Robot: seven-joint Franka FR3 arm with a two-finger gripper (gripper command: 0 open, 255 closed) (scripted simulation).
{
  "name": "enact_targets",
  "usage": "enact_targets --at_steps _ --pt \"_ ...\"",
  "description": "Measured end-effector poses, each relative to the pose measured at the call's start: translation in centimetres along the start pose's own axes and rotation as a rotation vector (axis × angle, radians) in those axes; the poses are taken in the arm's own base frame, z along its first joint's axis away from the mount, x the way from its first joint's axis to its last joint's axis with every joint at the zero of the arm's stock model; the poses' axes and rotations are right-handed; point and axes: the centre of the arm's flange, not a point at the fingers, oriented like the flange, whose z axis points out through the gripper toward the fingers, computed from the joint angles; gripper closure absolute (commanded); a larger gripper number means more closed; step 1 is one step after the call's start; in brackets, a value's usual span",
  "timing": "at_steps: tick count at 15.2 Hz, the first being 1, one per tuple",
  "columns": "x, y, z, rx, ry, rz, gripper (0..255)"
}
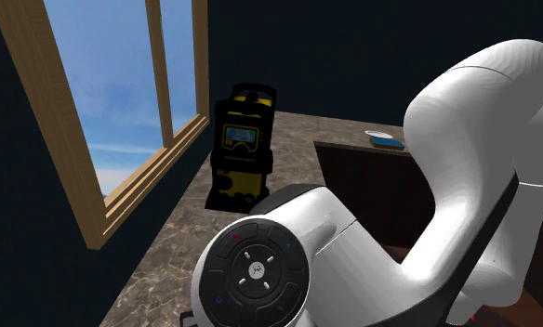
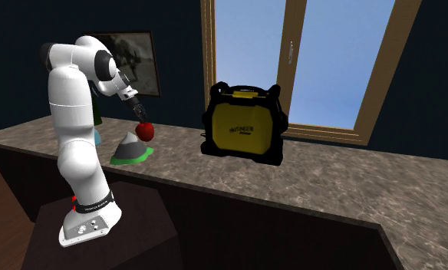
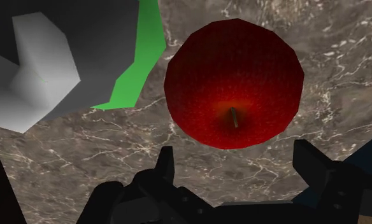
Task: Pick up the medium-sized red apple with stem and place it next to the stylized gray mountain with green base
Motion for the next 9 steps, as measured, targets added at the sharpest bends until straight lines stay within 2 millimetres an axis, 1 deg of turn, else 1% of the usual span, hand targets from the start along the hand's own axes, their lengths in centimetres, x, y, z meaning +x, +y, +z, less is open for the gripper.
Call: enact_targets --at_steps 1,5,9 --pt "0.0 0.0 -0.7 0.000 0.000 0.000 0" --pt "0.1 -0.2 -4.4 0.001 0.001 0.001 0" --pt "0.0 0.0 -5.0 0.000 0.000 0.000 0"
